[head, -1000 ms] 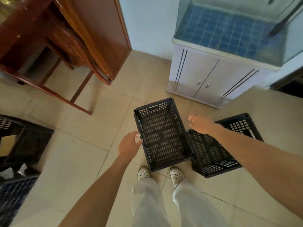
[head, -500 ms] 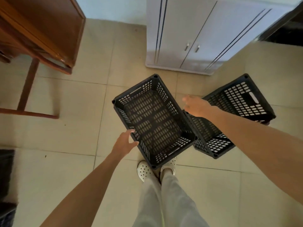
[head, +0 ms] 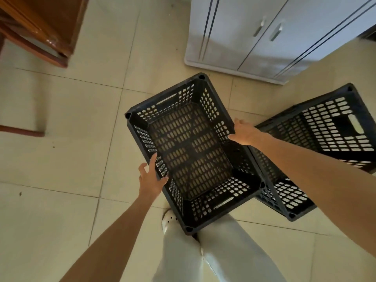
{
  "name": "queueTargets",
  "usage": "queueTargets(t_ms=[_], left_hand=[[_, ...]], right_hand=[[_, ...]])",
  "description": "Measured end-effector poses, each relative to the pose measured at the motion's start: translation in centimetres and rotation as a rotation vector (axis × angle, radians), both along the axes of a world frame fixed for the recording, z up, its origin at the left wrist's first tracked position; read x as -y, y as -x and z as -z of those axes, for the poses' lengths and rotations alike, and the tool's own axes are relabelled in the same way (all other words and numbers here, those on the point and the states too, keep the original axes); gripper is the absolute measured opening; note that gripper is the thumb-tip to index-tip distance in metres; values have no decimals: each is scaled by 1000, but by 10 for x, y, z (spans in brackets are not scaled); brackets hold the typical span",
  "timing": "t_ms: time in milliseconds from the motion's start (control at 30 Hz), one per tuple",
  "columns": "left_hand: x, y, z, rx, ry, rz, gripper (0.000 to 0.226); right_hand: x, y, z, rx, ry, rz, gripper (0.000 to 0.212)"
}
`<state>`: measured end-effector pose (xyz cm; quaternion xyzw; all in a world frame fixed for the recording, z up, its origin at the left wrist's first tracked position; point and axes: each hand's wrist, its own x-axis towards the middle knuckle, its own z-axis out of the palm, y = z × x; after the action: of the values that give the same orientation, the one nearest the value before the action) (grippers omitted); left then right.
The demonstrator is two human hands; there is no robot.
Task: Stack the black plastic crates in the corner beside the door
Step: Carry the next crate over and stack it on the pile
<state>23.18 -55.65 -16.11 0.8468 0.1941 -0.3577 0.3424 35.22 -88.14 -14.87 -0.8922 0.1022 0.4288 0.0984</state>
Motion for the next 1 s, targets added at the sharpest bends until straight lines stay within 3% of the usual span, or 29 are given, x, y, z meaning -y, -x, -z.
queueTargets(t_ms=[100, 233, 467, 733, 1000], left_hand=[[1, 4, 14, 109, 40, -50, 94], [-6, -5, 24, 92, 19, 7, 101], [-12, -8, 5, 86, -6, 94, 101], [-23, -18, -100, 153, -95, 137, 80], [-35, -41, -232, 240, -162, 218, 55]], right_hand=[[-5, -2, 24, 27, -30, 73, 70], [-8, -5, 35, 80, -52, 191, 59], [2, -16, 2, -18, -94, 188, 51], [1, -17, -93, 4, -199, 205, 46], [-1, -5, -218, -13, -229, 242, 57]])
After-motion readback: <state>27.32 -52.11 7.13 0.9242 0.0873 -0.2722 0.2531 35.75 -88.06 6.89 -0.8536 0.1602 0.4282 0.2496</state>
